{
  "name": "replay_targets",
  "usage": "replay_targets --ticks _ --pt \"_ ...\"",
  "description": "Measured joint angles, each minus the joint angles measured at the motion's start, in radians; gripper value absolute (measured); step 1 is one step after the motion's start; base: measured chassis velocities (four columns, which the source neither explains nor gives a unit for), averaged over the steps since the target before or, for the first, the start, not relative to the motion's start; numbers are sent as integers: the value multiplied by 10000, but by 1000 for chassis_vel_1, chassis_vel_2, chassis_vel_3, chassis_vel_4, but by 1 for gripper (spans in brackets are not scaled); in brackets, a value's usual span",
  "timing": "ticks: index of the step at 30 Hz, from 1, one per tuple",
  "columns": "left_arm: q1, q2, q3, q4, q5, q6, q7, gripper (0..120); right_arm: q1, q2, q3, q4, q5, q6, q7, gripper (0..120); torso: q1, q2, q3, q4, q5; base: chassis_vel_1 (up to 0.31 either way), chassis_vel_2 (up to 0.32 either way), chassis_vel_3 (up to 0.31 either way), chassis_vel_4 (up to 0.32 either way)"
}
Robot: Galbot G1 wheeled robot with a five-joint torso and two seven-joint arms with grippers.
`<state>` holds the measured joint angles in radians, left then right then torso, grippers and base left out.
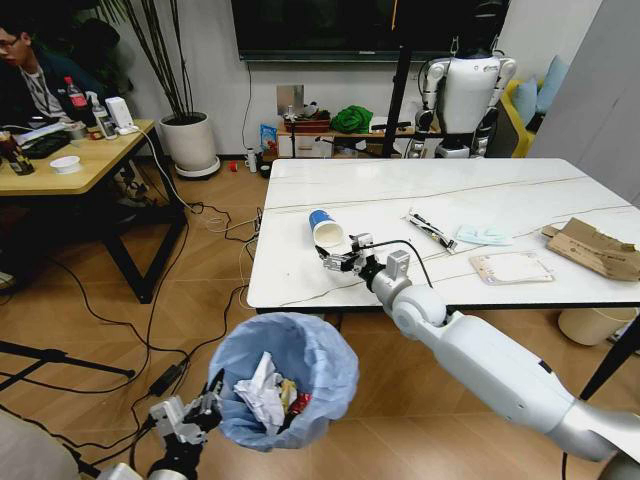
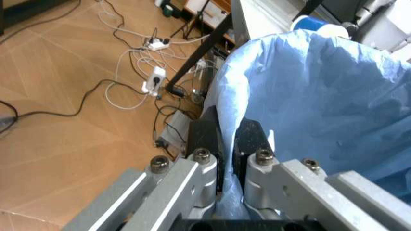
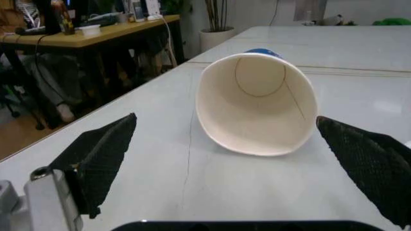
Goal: Pick up the trash bin and place the trash from the table into it.
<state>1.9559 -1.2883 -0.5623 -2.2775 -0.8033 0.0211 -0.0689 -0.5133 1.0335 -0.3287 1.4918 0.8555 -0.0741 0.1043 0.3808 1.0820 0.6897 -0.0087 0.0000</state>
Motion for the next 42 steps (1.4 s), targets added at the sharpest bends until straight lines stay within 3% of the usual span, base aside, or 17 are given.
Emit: replay_targets --ticks 15,23,26,31,36,40,42 --pt "-41 -43 -7 25 -114 -42 -14 0 685 1210 -456 -1053 -170 3 128 99 0 0 -1 1 -1 0 0 0 0" --pt "-54 -123 64 37 -85 -57 -10 0 1063 1431 -525 -1444 -181 48 118 97 0 0 -1 0 -2 0 0 0 0" --pt "-57 -194 101 37 -70 -64 -6 0 1151 1477 -534 -1632 -179 90 114 83 0 0 -1 0 -2 0 0 0 0" --pt "-59 -238 130 44 -54 -71 0 0 1149 1431 -517 -1674 -171 103 109 69 0 0 -1 0 0 0 0 0 0" --pt "-79 -259 163 49 -43 -73 0 0 1117 1284 -473 -1673 -169 106 99 46 -2 0 -1 -1 0 0 0 0 0" --pt "-78 -264 168 49 -35 -73 0 0 1137 1238 -471 -1665 -166 106 87 39 -2 0 -1 -1 0 0 0 0 0" --pt "-85 -280 174 49 -31 -73 1 0 1143 1211 -471 -1646 -166 106 80 26 -2 0 -1 0 0 0 0 0 0"
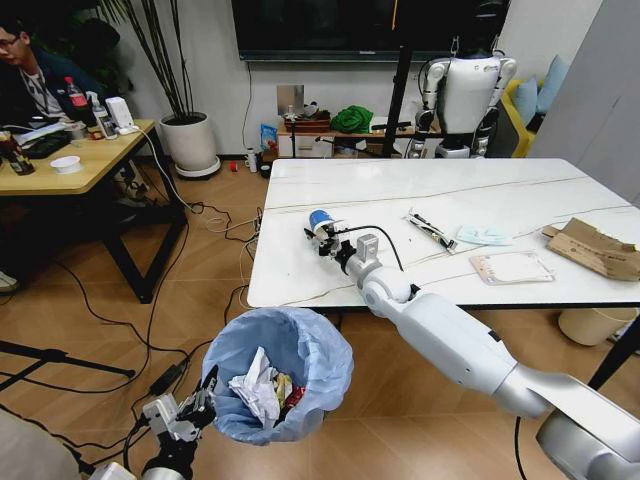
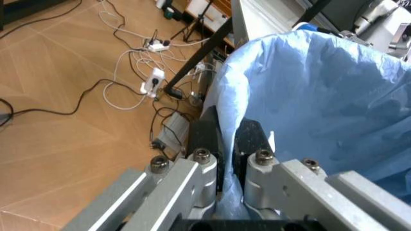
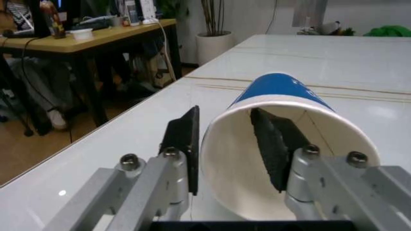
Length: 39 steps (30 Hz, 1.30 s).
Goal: Pick up the trash bin and place the trash from the table into it.
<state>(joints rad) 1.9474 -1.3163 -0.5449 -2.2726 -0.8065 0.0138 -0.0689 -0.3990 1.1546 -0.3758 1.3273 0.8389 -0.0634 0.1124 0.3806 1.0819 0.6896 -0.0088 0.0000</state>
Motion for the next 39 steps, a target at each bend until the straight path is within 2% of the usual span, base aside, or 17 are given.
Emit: replay_targets --ticks 8,14,16,17,19,21,22,25,27,28,29,30,31,33,35,36,39 --pt "-42 -15 66 24 12 0 1 0 19 -106 -71 102 16 -3 -6 0 0 0 0 1 1 0 0 0 0" --pt "-106 21 155 45 13 -4 5 0 77 -478 -98 334 163 -14 7 0 0 0 0 1 1 0 0 0 0" --pt "-161 65 257 76 13 -6 6 0 78 -873 -41 618 226 73 -27 0 1 0 1 3 4 0 0 0 0" --pt "-204 105 354 120 13 -7 6 0 54 -1322 56 1032 305 299 -239 0 1 0 1 2 3 0 0 0 0" --pt "-243 144 431 157 13 -7 5 0 -1 -1669 124 1437 398 502 -447 0 1 0 0 0 4 0 0 0 0" --pt "-353 239 603 228 10 -7 -4 0 -298 -2646 333 2752 625 985 -1275 0 1 0 0 1 5 0 0 0 0" --pt "-353 239 603 228 10 -7 -4 0 -298 -2646 333 2752 625 985 -1275 0 1 0 0 1 5 0 0 0 0" --pt "-555 354 855 369 -13 -8 -45 0 -1088 -4423 818 4920 668 1644 -2712 0 0 1 -1 0 5 0 0 0 0" --pt "-636 376 974 439 -10 -7 -56 0 -1438 -5136 1040 5649 581 1861 -3047 0 0 1 -2 -5 6 0 0 0 0" --pt "-636 376 974 439 -10 -7 -56 0 -1438 -5136 1040 5649 581 1861 -3047 0 0 1 -2 -5 6 0 0 0 0" --pt "-681 376 1044 473 -5 -4 -60 0 -1632 -5518 1182 6050 525 1948 -3236 0 0 1 -1 -5 8 0 0 0 0" --pt "-769 362 1199 532 30 7 -69 0 -2027 -6313 1519 6895 377 2130 -3705 0 0 1 -2 -7 5 0 0 0 0" --pt "-769 362 1199 532 30 7 -69 0 -2027 -6313 1519 6895 377 2130 -3705 0 0 1 -2 -7 5 0 0 0 0" --pt "-854 328 1387 584 89 35 -77 0 -2833 -7392 2109 8035 -26 2297 -4698 0 0 2 -2 0 3 0 0 0 0" --pt "-866 319 1421 587 107 40 -78 0 -3118 -7666 2289 8295 -206 2303 -5148 0 0 2 -2 0 4 0 0 0 0" --pt "-865 306 1442 586 120 49 -81 0 -3624 -8013 2508 8589 -712 2315 -5850 0 -1 1 -2 -1 2 0 0 0 0" --pt "-800 279 1422 465 129 62 -84 0 -4289 -8323 2625 8642 -2356 2502 -7135 0 -1 2 -2 0 5 0 0 0 0"
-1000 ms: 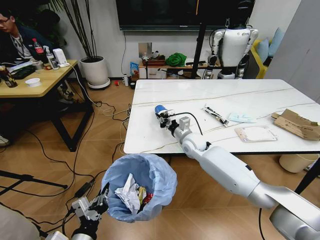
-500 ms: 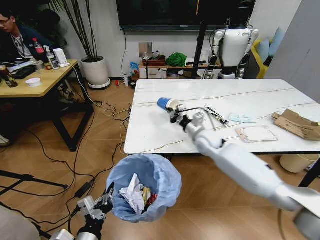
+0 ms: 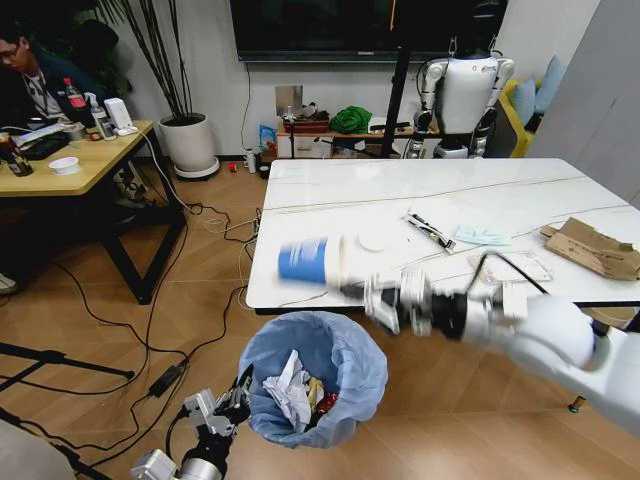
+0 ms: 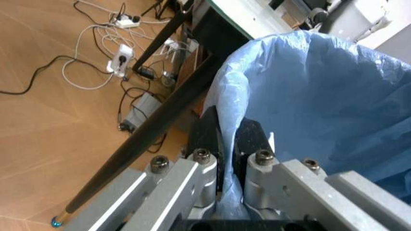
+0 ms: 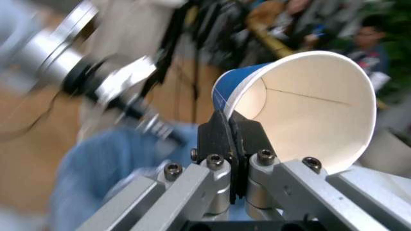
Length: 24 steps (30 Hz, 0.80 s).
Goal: Pick up the trash bin and place the trash from the table into it.
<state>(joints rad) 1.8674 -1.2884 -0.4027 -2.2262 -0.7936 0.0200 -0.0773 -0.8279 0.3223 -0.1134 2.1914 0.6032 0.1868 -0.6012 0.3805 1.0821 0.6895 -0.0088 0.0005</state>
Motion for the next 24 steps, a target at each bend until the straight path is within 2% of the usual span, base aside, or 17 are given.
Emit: replay_targets --ticks 5,9,12,14,15,18,19,21,23,24 --pt "133 -38 -97 -160 37 2 0 0 -66 45 101 -148 -1090 228 -704 0 1 0 2 2 -2 0 0 0 0" --pt "154 -52 -107 -177 53 2 0 0 -7 67 94 -169 -1130 262 -710 0 3 -1 2 3 -4 0 0 0 0" --pt "182 -117 -114 -203 90 2 3 0 69 116 85 -232 -1141 323 -685 8 2 0 2 3 -6 0 0 0 0" --pt "194 -237 -100 -203 171 16 9 0 74 154 80 -399 -1137 506 -639 19 2 0 2 1 -5 0 0 0 0" --pt "194 -237 -100 -203 171 16 9 0 74 154 80 -399 -1137 506 -639 19 2 0 2 1 -5 0 0 0 0" --pt "167 -341 -64 -174 224 52 10 0 37 172 95 -529 -1150 729 -523 32 3 0 2 1 -4 0 0 0 0" --pt "167 -341 -64 -174 224 52 10 0 37 172 95 -529 -1150 729 -523 32 3 0 2 1 -4 0 0 0 0" --pt "184 -402 -50 -174 262 63 10 0 15 335 391 -669 -925 739 -216 43 2 0 2 -1 -6 0 0 0 0" --pt "207 -413 -51 -175 289 63 11 0 15 465 583 -772 -750 691 -39 46 2 0 2 -1 -7 0 0 0 0" --pt "272 -434 -62 -177 335 60 21 0 41 755 944 -1060 -395 533 364 52 2 0 2 0 -5 0 0 0 0"
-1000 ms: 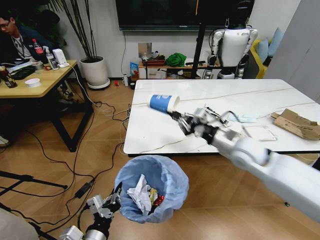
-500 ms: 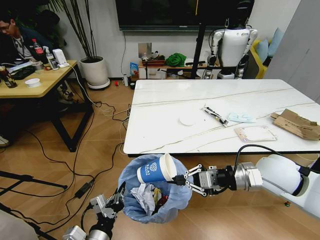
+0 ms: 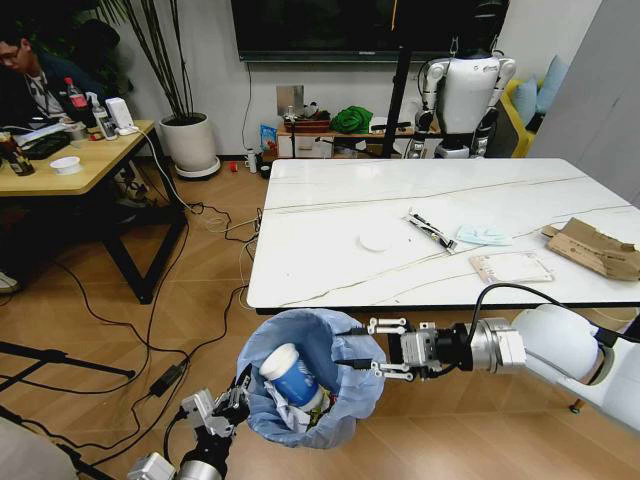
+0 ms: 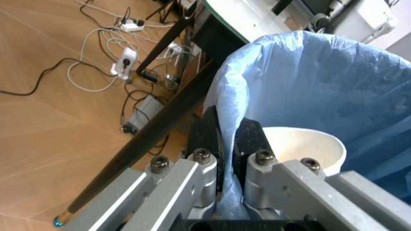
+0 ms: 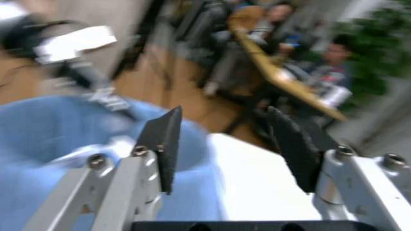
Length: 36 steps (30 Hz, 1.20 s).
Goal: Pick up the trash bin and place the trash from the table into it.
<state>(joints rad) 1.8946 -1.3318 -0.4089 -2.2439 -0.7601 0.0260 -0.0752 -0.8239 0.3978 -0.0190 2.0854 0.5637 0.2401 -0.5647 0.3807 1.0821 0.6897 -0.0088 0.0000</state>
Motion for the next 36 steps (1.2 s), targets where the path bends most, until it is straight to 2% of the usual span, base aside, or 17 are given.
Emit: replay_targets --ticks 2,5,6,7,9,12,19,23,28,36 --pt "98 -44 -22 -8 74 -14 29 0 141 499 478 -598 563 -324 707 62 0 0 0 0 0 0 0 0 0" --pt "178 -120 -38 -26 172 -35 69 0 379 1090 784 -1492 1278 -784 1751 70 1 -1 0 4 5 0 0 0 0" --pt "196 -149 -43 -35 198 -41 76 0 445 1222 821 -1717 1454 -952 1968 75 1 -1 1 2 0 0 0 0 0" --pt "196 -149 -43 -35 198 -41 76 0 445 1222 821 -1717 1454 -952 1968 75 1 -1 1 2 0 0 0 0 0" --pt "225 -238 -47 -66 270 -43 92 0 770 1716 859 -2501 2048 -1610 2531 86 1 -1 1 -1 2 0 0 0 0" --pt "237 -302 -54 -70 321 -42 97 0 1189 2201 563 -3225 2587 -2197 2960 97 1 -1 1 0 0 0 0 0 0" --pt "266 -402 -104 -70 403 -38 98 0 1976 2875 -360 -4422 2571 -2416 2832 100 1 -1 1 0 0 0 0 0 0" --pt "399 -539 -181 -71 650 -40 114 0 2857 3475 -1537 -5830 2058 -2337 1931 100 1 -1 2 1 1 0 0 0 0" --pt "514 -510 -316 -203 627 -48 140 0 3667 4049 -2289 -7002 1351 -2327 1463 100 1 -1 1 6 0 0 0 0 0" --pt "520 -202 -372 -213 410 -71 141 0 3746 3979 -2287 -7521 960 -2341 1328 100 1 -1 0 -5 -1 0 0 0 0"
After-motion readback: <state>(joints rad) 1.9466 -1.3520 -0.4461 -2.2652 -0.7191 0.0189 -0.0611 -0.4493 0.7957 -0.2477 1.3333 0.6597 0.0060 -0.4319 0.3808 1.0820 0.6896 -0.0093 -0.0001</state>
